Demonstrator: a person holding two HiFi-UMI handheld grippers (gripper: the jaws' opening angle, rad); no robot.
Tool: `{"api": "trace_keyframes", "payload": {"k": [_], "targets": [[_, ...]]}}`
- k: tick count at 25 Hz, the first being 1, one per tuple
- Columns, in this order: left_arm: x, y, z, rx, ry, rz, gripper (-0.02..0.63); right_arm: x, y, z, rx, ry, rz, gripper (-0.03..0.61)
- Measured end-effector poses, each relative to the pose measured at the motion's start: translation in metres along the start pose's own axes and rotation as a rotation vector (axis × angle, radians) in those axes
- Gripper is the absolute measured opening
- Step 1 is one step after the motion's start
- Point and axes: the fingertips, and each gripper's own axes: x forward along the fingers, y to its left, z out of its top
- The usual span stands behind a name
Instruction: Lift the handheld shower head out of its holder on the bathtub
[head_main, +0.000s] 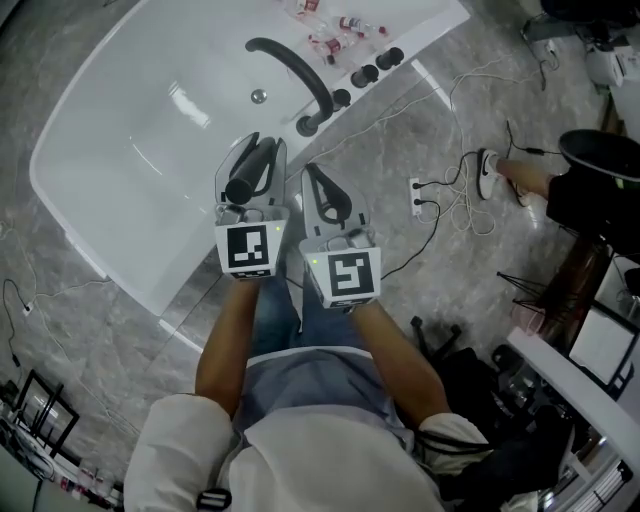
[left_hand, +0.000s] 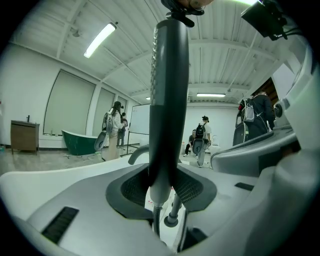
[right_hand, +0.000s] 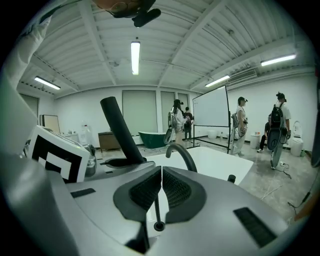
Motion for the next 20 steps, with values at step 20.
{"api": "trace_keyframes", "payload": {"k": [20], "targets": [[-0.169, -0.066, 0.343, -0.037, -0.198, -0.164, 0.147, -0.170, 0.072, 0.293, 0.020, -0.208, 0.056, 0.017]]}}
